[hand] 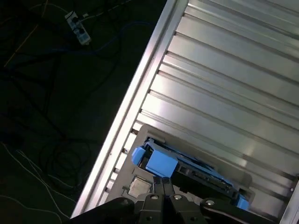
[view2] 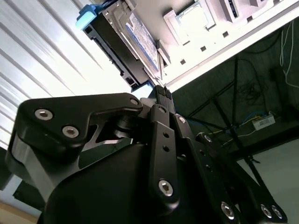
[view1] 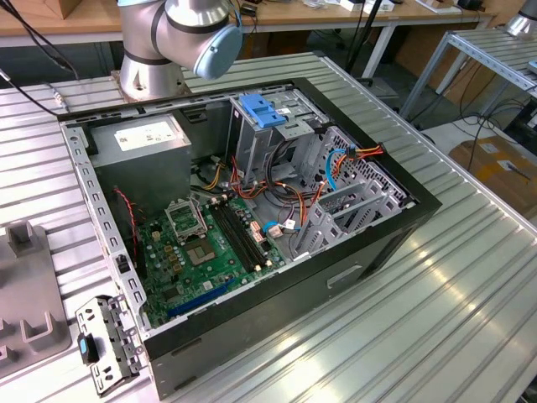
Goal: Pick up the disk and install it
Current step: 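Pick up the disk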
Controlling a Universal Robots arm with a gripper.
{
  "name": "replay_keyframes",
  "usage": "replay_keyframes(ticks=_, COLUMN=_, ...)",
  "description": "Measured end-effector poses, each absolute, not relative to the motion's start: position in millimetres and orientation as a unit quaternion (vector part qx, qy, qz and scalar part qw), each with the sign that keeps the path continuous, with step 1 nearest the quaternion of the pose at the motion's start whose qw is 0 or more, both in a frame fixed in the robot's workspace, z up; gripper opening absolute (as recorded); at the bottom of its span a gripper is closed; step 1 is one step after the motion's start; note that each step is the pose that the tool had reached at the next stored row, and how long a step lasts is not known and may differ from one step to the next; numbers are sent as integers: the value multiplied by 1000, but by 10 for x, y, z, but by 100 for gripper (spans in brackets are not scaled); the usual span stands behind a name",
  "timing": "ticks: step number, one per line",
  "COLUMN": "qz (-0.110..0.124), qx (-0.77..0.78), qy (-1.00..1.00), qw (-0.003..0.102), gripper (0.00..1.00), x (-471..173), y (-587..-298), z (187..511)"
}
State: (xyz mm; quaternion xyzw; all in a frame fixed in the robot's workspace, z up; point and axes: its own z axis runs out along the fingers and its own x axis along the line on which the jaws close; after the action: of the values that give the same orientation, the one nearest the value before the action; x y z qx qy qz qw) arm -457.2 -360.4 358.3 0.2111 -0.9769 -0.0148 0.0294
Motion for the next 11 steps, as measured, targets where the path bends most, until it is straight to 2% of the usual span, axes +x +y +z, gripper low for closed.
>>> replay_keyframes(ticks=5, qz=-12, qx=231, qy=-973, qw=20, gripper=11, x=-4572, y=-3593, z=3574)
replay_keyframes(ticks=11, qz=-17, qx=258, qy=-966, qw=18, gripper=11, x=-4572, y=-3562, z=3563)
